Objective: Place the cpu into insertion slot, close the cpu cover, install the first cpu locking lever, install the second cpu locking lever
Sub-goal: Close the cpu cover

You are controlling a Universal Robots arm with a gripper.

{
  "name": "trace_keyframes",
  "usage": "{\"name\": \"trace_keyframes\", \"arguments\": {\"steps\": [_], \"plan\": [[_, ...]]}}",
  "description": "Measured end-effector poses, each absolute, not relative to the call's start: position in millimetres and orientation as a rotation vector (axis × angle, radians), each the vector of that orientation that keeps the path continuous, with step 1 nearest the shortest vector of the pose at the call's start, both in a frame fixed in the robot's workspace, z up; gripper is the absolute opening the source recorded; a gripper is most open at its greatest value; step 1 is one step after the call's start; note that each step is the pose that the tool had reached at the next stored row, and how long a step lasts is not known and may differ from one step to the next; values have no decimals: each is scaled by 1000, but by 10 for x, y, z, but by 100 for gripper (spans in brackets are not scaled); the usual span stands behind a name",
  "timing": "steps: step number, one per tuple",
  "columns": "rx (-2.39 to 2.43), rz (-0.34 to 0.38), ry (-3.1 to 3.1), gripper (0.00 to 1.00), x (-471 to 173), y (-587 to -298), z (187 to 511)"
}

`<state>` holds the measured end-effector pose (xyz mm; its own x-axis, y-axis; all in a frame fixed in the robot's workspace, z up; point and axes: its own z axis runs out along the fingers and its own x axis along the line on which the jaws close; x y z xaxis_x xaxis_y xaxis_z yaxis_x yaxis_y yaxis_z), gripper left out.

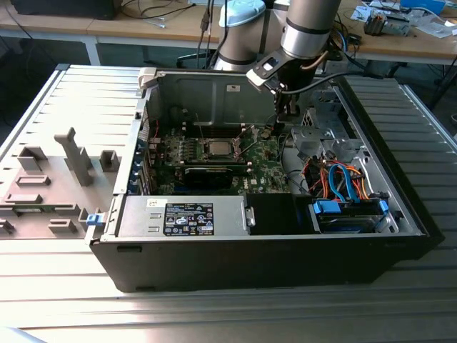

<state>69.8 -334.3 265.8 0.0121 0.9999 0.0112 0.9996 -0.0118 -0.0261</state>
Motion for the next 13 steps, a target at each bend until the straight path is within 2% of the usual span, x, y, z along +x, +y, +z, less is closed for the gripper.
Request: {"name": "trace_keyframes", "arguments": {"steps": [13], "plan": [[-2215,16,-2190,11,655,-3367,2622]]}}
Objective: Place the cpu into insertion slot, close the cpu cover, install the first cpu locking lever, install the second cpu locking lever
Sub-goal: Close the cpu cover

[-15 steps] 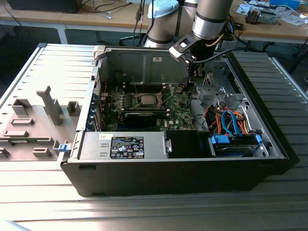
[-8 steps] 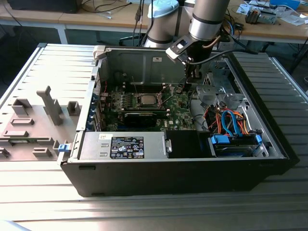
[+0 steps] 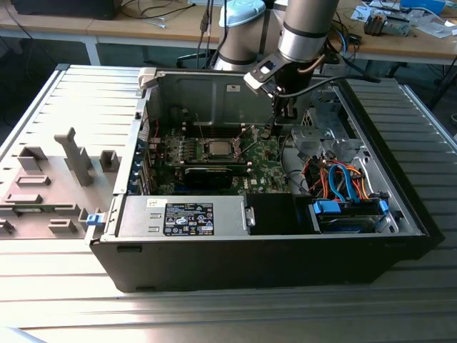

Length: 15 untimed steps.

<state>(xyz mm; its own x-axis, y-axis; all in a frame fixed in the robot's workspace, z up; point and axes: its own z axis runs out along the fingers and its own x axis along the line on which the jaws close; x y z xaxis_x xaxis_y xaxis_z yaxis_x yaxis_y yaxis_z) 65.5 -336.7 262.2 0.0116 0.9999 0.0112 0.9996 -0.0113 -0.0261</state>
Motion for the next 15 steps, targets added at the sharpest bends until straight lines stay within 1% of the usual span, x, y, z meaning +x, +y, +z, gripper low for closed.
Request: {"name": "trace_keyframes", "arguments": {"steps": [15], "plan": [[-2215,16,-2191,11,599,-3368,2617]]}}
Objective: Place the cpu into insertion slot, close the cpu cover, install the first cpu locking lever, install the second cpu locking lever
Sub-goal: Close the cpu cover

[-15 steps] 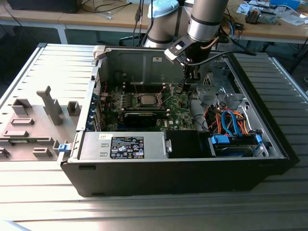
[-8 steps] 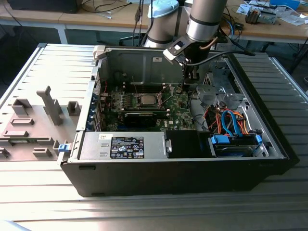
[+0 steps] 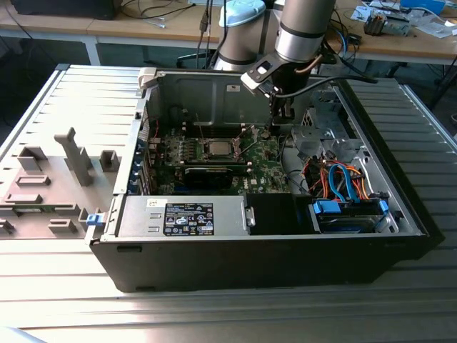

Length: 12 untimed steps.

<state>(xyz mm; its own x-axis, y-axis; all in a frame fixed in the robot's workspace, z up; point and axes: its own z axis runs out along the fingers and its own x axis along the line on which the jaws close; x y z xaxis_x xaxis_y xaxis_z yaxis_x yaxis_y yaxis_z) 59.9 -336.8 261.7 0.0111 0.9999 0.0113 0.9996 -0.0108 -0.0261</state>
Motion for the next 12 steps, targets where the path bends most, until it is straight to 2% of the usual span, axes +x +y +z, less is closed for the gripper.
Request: {"name": "trace_keyframes", "arguments": {"steps": [12], "plan": [[-2215,16,-2190,11,433,-3368,2614]]}}
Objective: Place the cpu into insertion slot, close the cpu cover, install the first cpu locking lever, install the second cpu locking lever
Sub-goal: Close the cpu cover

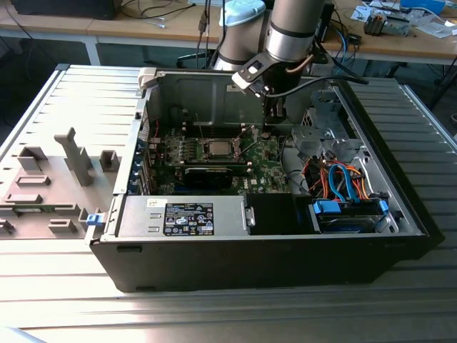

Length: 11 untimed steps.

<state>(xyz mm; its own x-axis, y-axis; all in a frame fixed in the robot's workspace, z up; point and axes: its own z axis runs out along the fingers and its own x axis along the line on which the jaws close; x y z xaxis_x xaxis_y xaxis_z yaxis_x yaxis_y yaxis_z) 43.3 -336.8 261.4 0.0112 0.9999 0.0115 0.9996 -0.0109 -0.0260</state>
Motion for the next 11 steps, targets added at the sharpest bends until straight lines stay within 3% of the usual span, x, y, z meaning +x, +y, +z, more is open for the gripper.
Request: {"name": "trace_keyframes", "arguments": {"steps": [11], "plan": [[-2090,18,-2311,11,405,-3368,2522]]}}
